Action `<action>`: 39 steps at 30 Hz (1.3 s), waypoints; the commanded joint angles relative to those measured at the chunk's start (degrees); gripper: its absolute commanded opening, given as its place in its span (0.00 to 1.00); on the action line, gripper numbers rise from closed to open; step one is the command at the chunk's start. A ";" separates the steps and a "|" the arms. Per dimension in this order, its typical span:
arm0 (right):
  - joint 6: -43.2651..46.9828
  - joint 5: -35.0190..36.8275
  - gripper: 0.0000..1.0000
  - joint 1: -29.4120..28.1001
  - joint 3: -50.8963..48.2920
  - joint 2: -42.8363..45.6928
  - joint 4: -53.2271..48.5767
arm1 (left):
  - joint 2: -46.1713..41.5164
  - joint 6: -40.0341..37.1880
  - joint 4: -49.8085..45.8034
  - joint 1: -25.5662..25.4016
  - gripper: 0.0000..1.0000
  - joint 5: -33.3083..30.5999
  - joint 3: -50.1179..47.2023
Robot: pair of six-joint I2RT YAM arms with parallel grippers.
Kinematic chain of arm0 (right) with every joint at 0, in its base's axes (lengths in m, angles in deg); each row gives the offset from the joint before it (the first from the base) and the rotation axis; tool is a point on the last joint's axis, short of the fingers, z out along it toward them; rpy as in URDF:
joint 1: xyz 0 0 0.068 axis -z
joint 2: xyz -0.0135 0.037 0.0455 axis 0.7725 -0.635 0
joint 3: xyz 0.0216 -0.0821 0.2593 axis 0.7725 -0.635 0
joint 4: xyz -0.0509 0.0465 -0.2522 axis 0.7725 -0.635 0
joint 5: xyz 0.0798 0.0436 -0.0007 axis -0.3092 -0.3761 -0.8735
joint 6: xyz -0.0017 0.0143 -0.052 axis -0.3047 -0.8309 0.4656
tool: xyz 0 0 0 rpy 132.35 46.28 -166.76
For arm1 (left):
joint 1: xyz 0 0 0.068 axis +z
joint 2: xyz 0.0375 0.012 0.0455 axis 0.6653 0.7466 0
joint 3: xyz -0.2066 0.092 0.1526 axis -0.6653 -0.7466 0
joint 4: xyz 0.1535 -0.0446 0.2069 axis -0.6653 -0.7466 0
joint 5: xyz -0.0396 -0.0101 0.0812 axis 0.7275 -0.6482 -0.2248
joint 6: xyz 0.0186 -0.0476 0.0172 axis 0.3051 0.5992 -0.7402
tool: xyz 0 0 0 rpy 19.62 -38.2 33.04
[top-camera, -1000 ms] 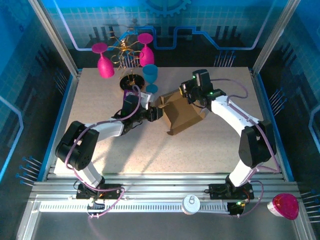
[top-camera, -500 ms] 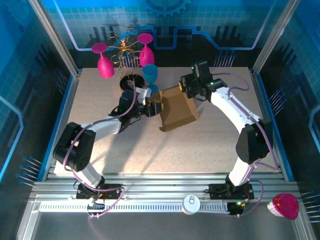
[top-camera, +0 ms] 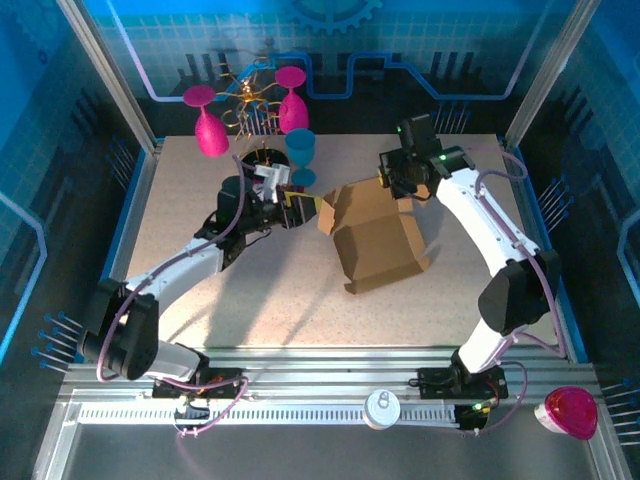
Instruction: Fold the paper box
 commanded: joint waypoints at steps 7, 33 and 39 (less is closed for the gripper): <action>-0.78 -0.91 0.00 3.17 4.97 -0.43 -13.98 | 4.52 8.81 3.65 5.57 0.50 7.99 1.52; 2.65 -1.70 0.00 5.16 17.90 -10.31 -21.46 | 18.49 -5.10 7.37 -1.85 0.48 16.06 6.06; 2.26 -2.68 0.00 5.40 15.39 -10.25 -17.81 | 17.72 -3.67 9.19 -3.68 0.48 15.87 4.76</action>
